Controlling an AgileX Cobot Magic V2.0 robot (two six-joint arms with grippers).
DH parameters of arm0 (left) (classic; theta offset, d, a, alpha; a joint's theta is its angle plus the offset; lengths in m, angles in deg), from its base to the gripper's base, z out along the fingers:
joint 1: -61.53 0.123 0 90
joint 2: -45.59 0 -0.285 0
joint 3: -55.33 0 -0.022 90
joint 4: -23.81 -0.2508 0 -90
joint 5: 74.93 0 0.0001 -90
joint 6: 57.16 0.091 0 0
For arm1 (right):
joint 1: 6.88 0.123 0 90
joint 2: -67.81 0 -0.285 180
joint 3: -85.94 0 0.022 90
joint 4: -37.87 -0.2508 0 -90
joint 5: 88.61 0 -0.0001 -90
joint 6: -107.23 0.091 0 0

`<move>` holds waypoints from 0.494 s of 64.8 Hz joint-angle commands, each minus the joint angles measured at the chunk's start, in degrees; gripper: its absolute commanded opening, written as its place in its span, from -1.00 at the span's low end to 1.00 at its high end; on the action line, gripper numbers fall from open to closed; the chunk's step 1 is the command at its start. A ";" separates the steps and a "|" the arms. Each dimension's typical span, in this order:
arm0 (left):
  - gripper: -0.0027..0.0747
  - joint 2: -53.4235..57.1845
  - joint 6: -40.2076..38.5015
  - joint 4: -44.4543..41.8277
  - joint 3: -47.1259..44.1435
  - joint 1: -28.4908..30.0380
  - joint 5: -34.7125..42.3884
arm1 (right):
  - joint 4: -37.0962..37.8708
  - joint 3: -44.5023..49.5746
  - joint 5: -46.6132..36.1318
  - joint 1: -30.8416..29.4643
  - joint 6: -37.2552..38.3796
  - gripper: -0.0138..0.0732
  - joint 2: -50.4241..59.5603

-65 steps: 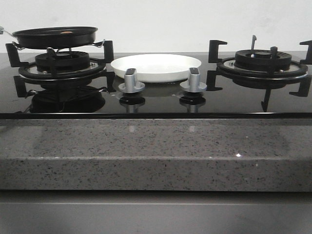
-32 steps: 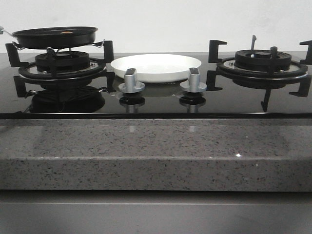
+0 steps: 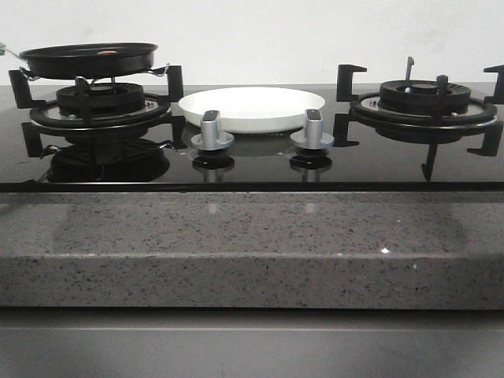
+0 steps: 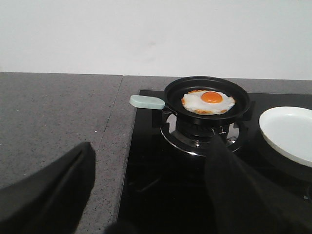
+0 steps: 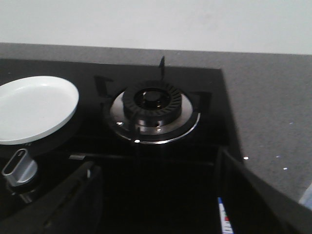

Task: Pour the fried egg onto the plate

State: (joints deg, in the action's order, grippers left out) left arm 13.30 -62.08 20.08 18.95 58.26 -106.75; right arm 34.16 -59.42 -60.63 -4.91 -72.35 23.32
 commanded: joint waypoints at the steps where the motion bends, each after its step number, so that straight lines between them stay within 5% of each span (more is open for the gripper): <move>1: 0.32 -0.86 -0.53 0.02 1.89 -0.07 4.68 | -2.59 -6.07 -0.54 2.32 -0.43 0.62 -5.65; 19: 0.32 -0.86 -0.53 0.02 1.89 -0.07 4.68 | -3.04 -22.73 9.46 16.50 -2.00 0.42 -25.58; 32: 0.32 -0.86 -0.53 0.02 1.89 -0.07 4.68 | -3.09 -37.95 18.52 17.41 -1.89 0.34 -41.36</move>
State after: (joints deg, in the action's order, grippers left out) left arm 13.16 -62.08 20.08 18.95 58.26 -106.75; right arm 31.37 -91.30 -42.66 12.46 -73.62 -15.03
